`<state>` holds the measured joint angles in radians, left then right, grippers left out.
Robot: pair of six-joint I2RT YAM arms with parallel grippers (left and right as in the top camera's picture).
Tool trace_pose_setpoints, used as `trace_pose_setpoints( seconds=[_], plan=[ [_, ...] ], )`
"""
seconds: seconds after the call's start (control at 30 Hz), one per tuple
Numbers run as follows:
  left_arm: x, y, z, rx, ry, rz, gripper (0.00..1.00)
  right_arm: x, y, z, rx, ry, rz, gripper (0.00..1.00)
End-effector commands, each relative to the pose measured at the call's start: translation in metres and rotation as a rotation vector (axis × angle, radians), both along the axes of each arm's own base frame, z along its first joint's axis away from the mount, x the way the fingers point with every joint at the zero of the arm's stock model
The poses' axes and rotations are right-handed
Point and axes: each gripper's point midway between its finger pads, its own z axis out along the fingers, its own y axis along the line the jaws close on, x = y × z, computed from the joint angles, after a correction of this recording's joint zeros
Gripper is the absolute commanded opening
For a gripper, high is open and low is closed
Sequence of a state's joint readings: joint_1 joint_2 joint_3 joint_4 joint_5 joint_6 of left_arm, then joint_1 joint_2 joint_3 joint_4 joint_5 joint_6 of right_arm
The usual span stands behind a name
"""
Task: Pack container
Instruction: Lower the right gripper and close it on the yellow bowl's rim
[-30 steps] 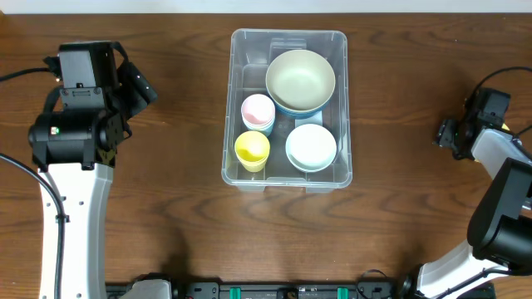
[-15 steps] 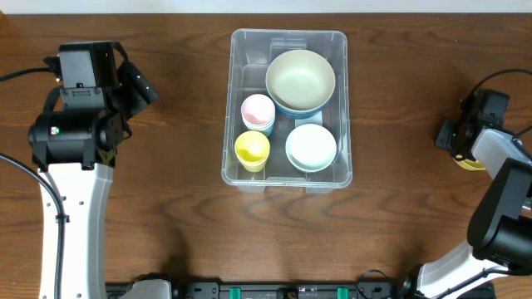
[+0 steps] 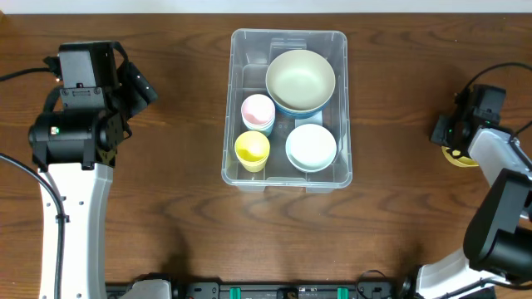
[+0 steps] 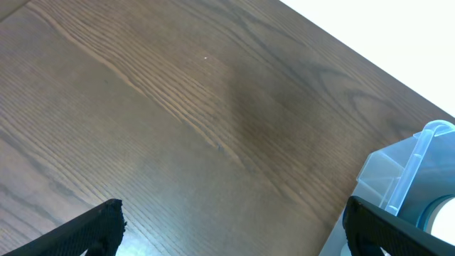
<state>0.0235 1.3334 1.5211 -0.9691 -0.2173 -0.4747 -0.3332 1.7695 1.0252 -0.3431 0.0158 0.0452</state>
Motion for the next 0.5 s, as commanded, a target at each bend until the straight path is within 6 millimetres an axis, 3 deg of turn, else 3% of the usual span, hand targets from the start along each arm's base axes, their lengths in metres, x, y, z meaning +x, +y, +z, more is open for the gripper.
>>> trace_pose_setpoints(
  seconds=[0.0, 0.1, 0.17, 0.23, 0.47],
  plan=[
    [0.0006, 0.0038, 0.0033, 0.011, -0.005, 0.015, 0.98, 0.0046, 0.0067, 0.0114, 0.001, -0.027, 0.011, 0.10],
    [0.0006, 0.0038, 0.0033, 0.011, -0.006, 0.015, 0.98, 0.0042, 0.0083, 0.0109, 0.002, -0.024, 0.015, 0.13],
    [0.0006, 0.0038, 0.0033, 0.011, -0.006, 0.015, 0.98, 0.0041, 0.0083, 0.0108, 0.002, -0.023, 0.015, 0.29],
    [0.0006, 0.0038, 0.0033, 0.011, -0.005, 0.015, 0.98, 0.0038, 0.0084, 0.0107, 0.002, -0.022, 0.014, 0.34],
    [0.0006, 0.0038, 0.0033, 0.011, -0.006, 0.015, 0.98, 0.0022, 0.0090, 0.0097, 0.005, -0.014, 0.014, 0.33]
  ],
)
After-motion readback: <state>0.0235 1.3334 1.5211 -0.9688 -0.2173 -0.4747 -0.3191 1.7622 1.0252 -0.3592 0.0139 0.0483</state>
